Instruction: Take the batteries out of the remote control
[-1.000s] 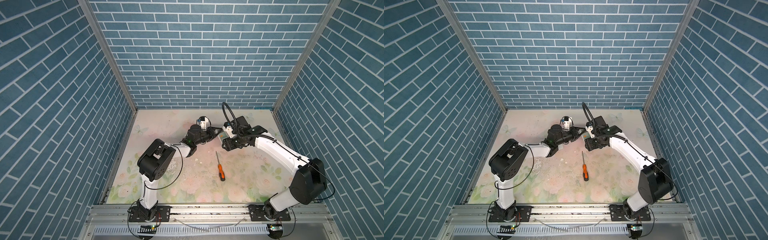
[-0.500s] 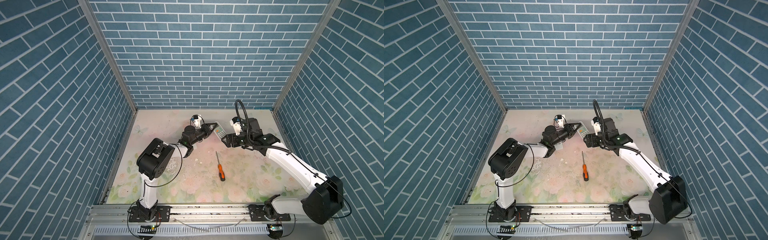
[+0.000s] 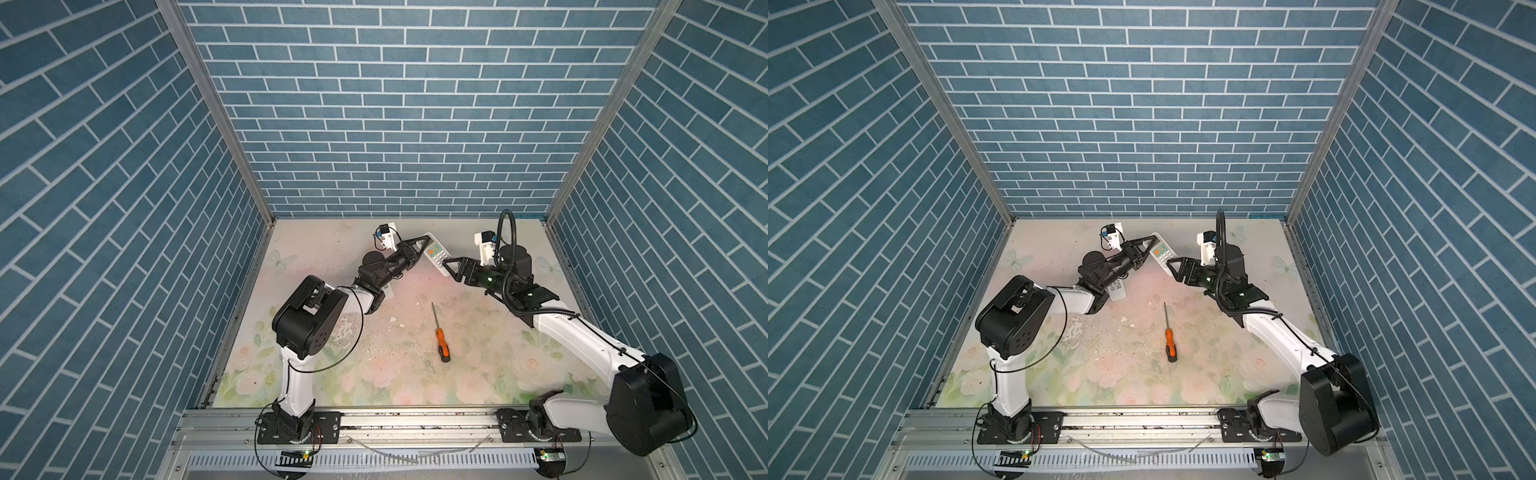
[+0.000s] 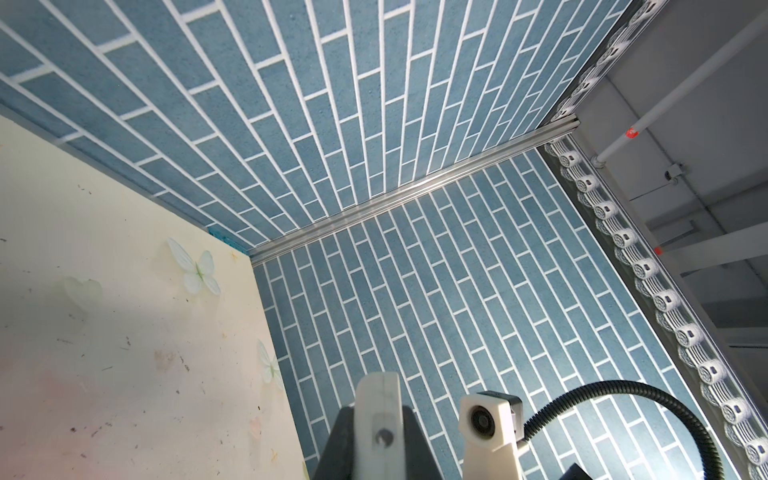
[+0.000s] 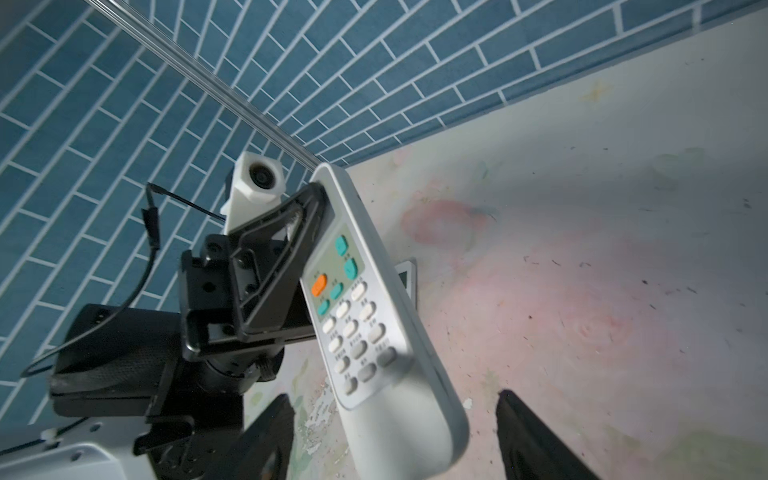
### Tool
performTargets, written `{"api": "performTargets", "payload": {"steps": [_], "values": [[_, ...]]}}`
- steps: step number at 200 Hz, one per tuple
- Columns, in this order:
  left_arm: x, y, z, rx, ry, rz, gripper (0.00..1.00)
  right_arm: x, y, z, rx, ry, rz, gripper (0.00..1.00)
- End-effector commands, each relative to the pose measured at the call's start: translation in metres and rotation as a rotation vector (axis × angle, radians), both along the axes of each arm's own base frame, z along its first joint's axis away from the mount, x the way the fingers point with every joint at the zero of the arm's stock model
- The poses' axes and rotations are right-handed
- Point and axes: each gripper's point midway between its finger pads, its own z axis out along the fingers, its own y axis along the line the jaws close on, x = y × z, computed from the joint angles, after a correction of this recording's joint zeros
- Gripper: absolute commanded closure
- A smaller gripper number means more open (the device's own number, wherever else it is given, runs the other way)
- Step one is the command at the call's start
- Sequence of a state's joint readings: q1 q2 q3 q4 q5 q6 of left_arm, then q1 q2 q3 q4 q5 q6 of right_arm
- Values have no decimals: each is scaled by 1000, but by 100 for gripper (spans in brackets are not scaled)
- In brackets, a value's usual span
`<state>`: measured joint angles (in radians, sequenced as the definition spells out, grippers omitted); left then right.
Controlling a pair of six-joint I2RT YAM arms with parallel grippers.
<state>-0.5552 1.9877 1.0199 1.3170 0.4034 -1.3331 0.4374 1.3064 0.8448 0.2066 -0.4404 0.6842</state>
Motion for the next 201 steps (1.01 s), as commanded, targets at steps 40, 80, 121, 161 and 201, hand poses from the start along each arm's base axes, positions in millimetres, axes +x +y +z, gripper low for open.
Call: {"api": "performTargets", "payload": {"steps": [40, 80, 121, 161, 201], "values": [[-11, -5, 33, -74, -89, -1, 100, 15, 25, 22, 158, -52, 86, 30], [-13, -11, 38, -82, -102, -9, 100, 15, 32, 30, 215, -83, 122, 39], [-14, -11, 37, -78, -104, 4, 100, 13, 35, 37, 254, -108, 150, 42], [-12, -9, 41, -79, -116, 27, 100, 9, 36, 40, 274, -111, 168, 57], [-9, -8, 42, -79, -122, 40, 100, 5, 36, 42, 282, -116, 181, 65]]}}
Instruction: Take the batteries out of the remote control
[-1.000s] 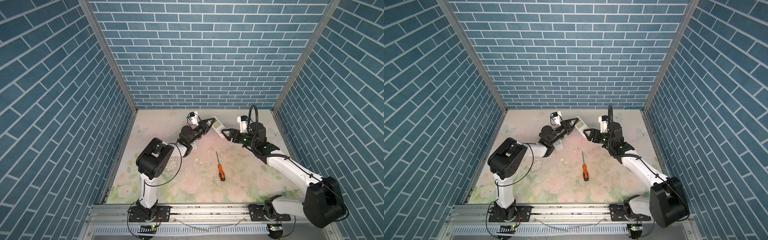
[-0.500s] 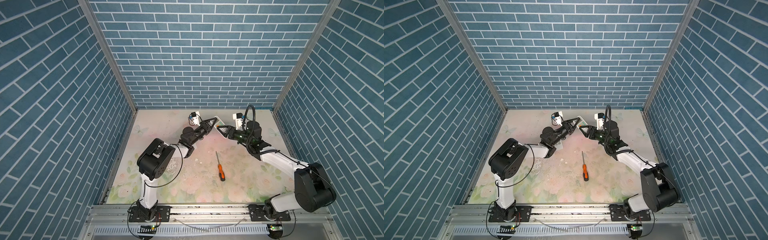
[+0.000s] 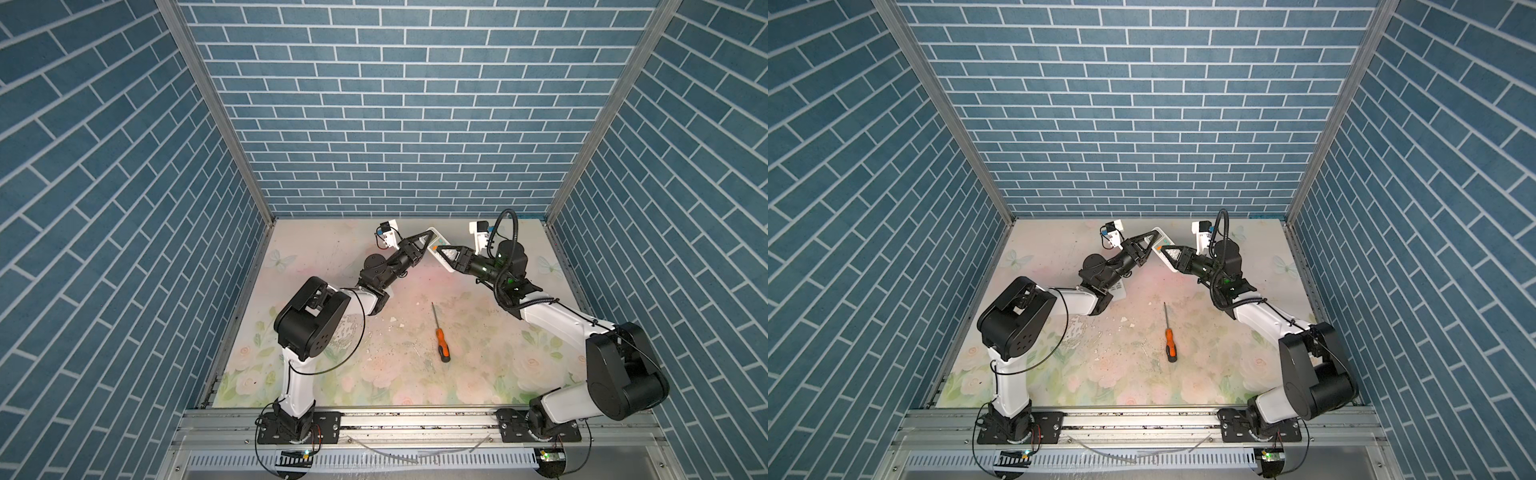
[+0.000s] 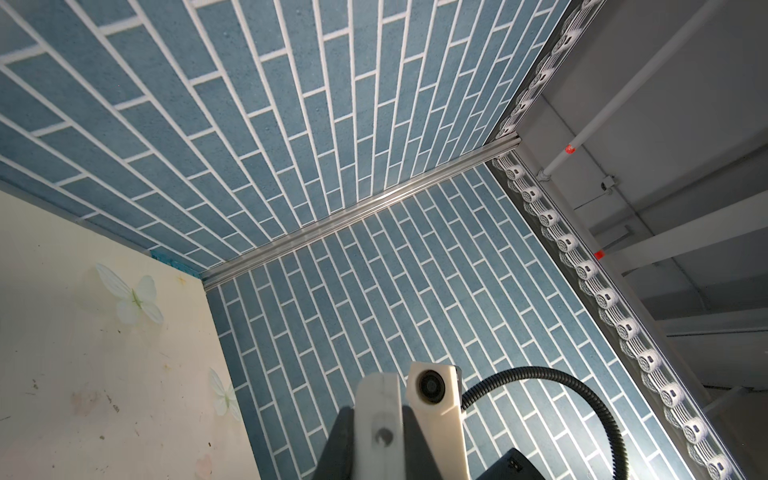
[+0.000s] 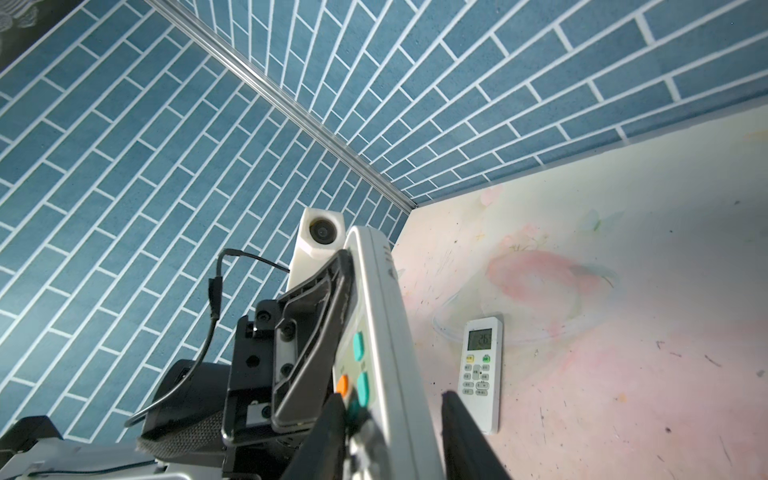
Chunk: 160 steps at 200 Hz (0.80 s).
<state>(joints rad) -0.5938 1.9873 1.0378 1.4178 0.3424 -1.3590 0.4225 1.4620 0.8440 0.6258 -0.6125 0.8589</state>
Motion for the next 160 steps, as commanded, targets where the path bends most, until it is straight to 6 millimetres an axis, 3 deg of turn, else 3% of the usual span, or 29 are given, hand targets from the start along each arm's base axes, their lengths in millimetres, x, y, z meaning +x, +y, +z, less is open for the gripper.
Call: {"api": "performTargets", "payload": {"steps": [1, 63, 97, 160], "values": [[1, -1, 10, 16, -49, 31, 100, -12, 7, 12, 41, -40, 58, 65], [4, -2, 9, 17, -48, 32, 100, -13, 8, 15, 46, -43, 68, 76], [4, -1, 9, 17, -48, 32, 82, -12, 9, 15, 38, -42, 70, 83], [4, 6, 10, 15, -43, 43, 64, -12, 10, 15, 16, -42, 74, 94]]}}
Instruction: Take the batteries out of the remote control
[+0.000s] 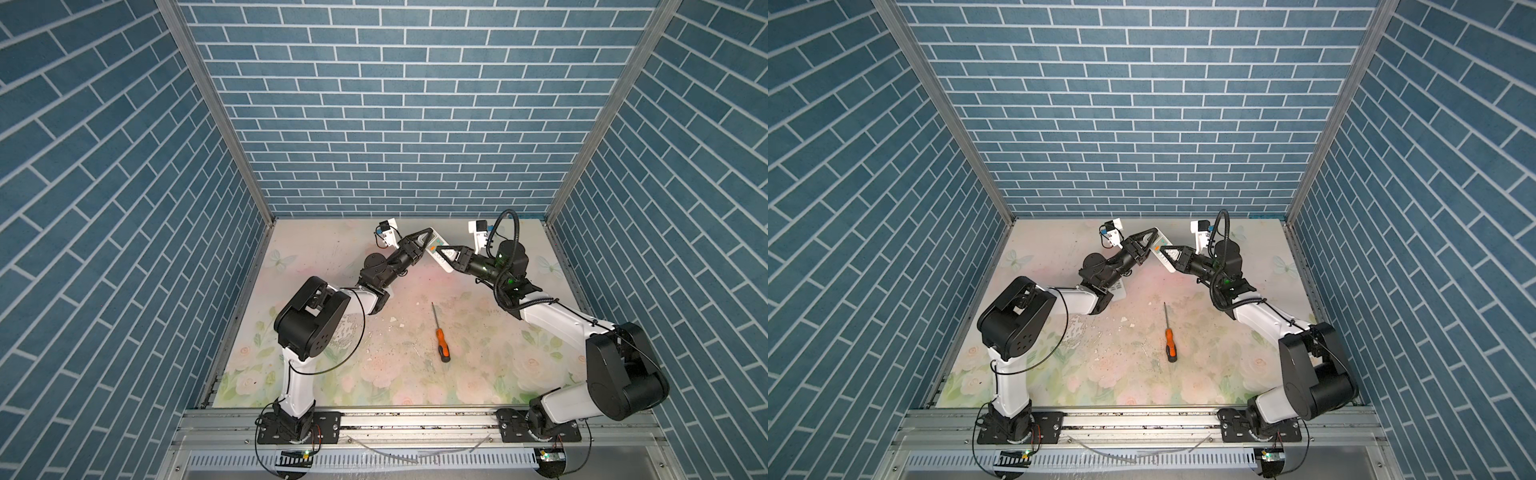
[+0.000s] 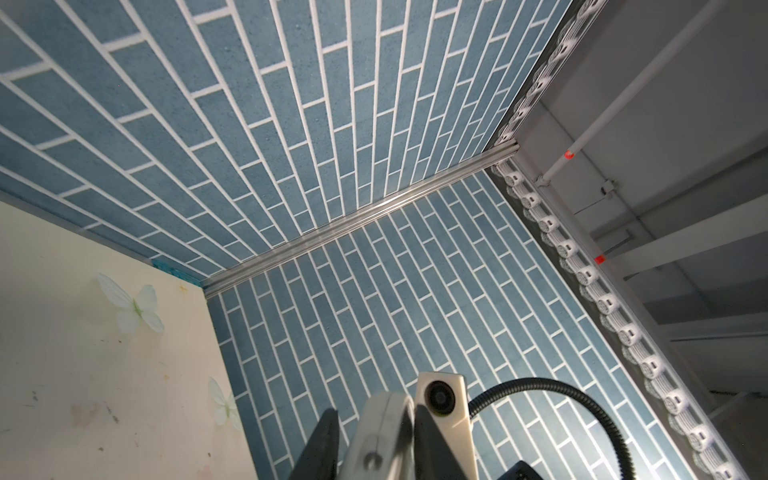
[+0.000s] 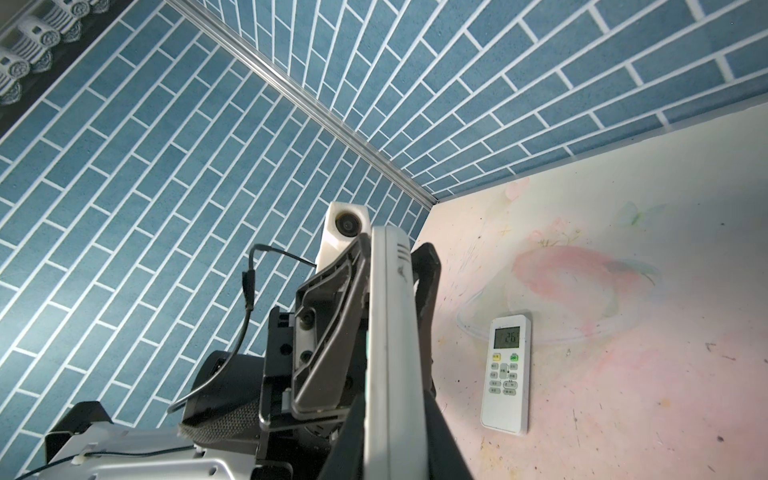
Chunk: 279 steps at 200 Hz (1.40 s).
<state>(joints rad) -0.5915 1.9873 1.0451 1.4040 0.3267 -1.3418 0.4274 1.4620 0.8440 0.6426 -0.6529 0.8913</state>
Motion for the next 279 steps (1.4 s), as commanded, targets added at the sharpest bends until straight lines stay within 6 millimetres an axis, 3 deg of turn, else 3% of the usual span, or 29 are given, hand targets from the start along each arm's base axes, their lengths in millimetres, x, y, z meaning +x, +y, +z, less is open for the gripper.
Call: {"api": "performTargets", "payload": {"steps": [1, 8, 69, 128, 154, 170, 177, 180, 184, 211, 232, 263, 279], "values": [[0, 4, 10, 6, -40, 20, 64, -5, 4, 11, -8, -56, 31, 95], [0, 5, 9, 7, -39, 21, 63, -5, 4, 12, -9, -57, 31, 100], [1, 17, 0, 17, -10, 33, 52, -6, 3, 16, -43, -67, 27, 100], [0, 48, -31, 56, 92, 76, 44, -2, -9, 28, -168, -92, -15, 100], [-6, 67, -55, 122, 228, 68, 40, -4, -21, 26, -324, -117, -43, 100], [-12, 75, -69, 208, 346, 43, 25, -7, -32, 19, -485, -154, -64, 100], [-17, 77, -73, 262, 387, 30, 14, -10, -37, 15, -556, -171, -72, 100], [-19, 77, -75, 293, 406, 25, 3, -10, -39, 13, -584, -177, -73, 100], [-22, 78, -75, 331, 422, 17, 1, -11, -41, 11, -622, -187, -79, 100], [-40, 89, -67, 577, 520, -12, 0, -19, -53, -4, -883, -273, -103, 100], [-42, 98, -56, 636, 595, -39, 0, -22, -60, -11, -1026, -339, -130, 100], [-50, 88, -57, 671, 723, -118, 1, -27, -57, -15, -1186, -441, -132, 100], [-58, 83, -65, 690, 788, -159, 7, -28, -51, -16, -1220, -479, -126, 100]]}}
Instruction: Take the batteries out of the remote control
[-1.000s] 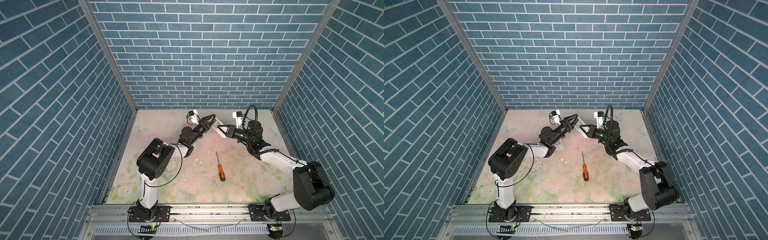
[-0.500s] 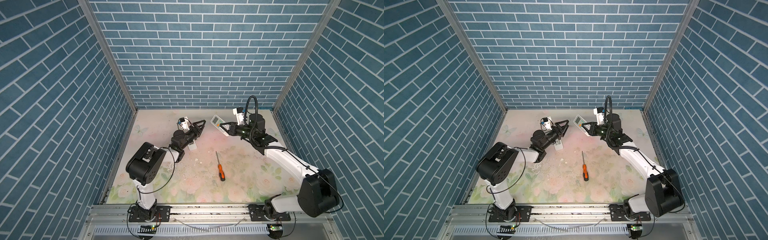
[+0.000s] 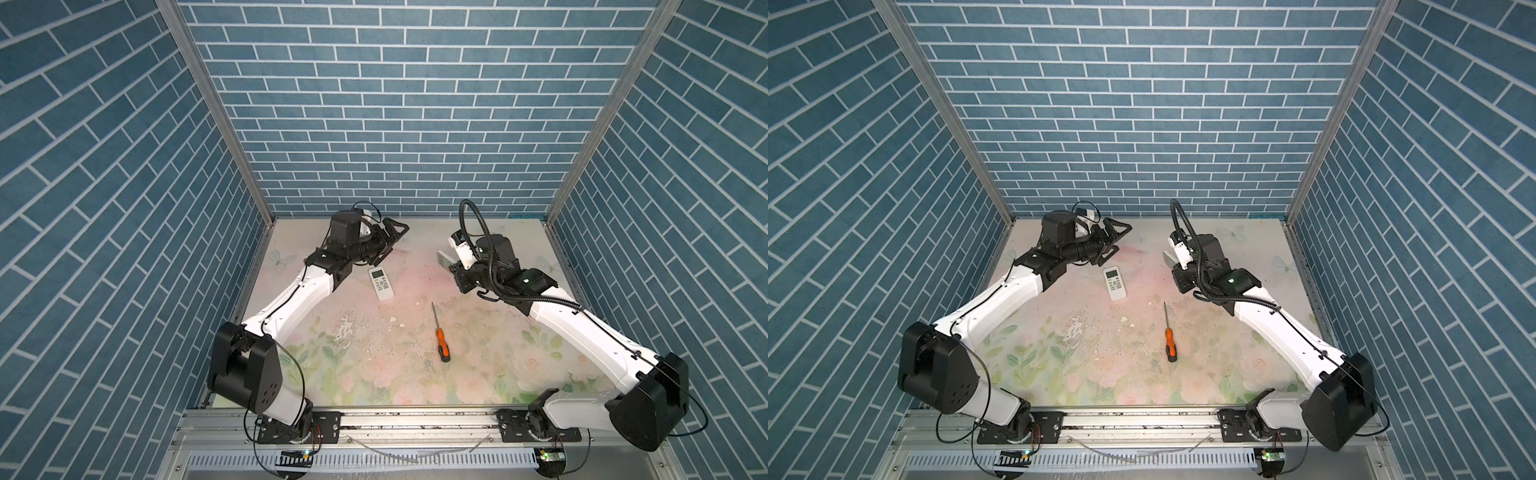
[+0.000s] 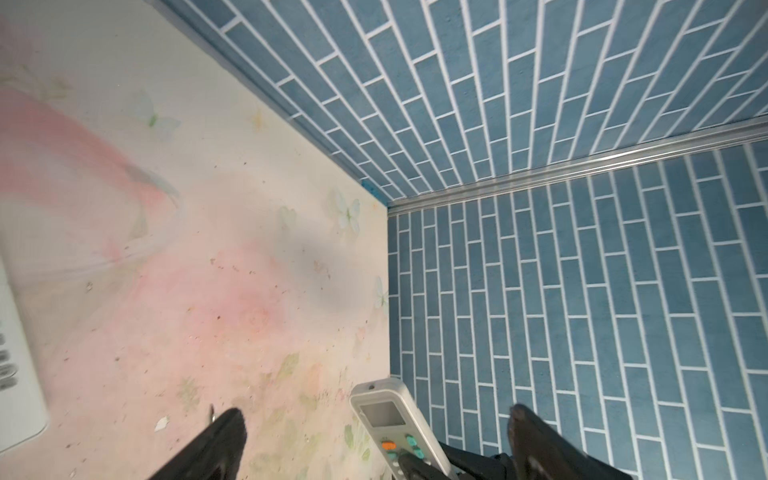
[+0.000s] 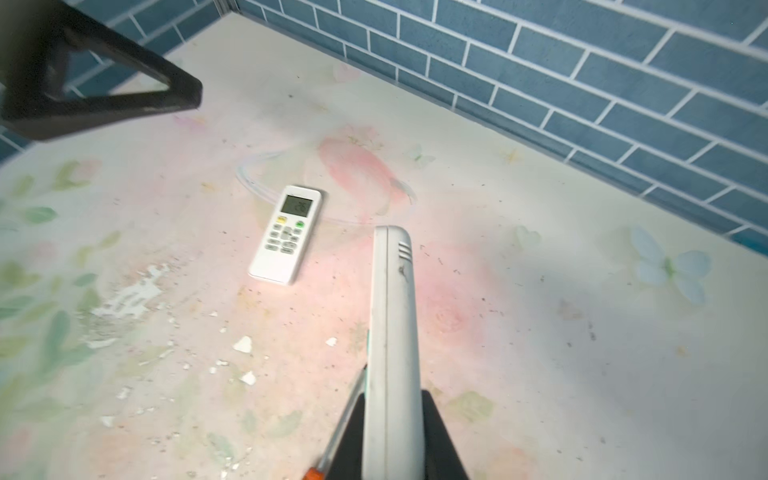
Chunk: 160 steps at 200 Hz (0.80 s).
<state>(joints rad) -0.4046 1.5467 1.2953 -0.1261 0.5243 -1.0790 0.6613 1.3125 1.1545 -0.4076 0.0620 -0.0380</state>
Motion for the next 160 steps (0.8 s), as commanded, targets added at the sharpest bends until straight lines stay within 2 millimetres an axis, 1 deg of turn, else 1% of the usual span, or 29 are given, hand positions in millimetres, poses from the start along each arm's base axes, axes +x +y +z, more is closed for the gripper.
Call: {"api": "performTargets", "payload": {"steps": [1, 12, 26, 42, 61, 102, 125, 139, 160], "values": [[-35, -2, -58, 109, 286, -79, 7, 5, -11, 13, -174, -135, 1, 100], [-42, -7, -63, 112, 335, -99, 11, 2, -6, 11, -203, -151, 23, 100], [-46, -14, -66, 100, 380, -119, 14, -1, 3, 8, -230, -168, 52, 100], [-47, -24, -67, 81, 397, -144, 15, -6, 16, 6, -251, -186, 103, 100], [-45, -34, -64, 43, 428, -147, 15, -11, 25, 3, -273, -194, 137, 100], [-40, -41, -58, -24, 457, -140, 15, -20, 35, -2, -291, -200, 183, 100], [-36, -46, -58, -59, 464, -139, 16, -23, 39, 0, -286, -208, 194, 100], [-34, -49, -58, -81, 465, -136, 21, -24, 41, 0, -284, -211, 201, 100], [-32, -54, -61, -109, 476, -140, 26, -26, 45, 2, -288, -218, 216, 100]]}}
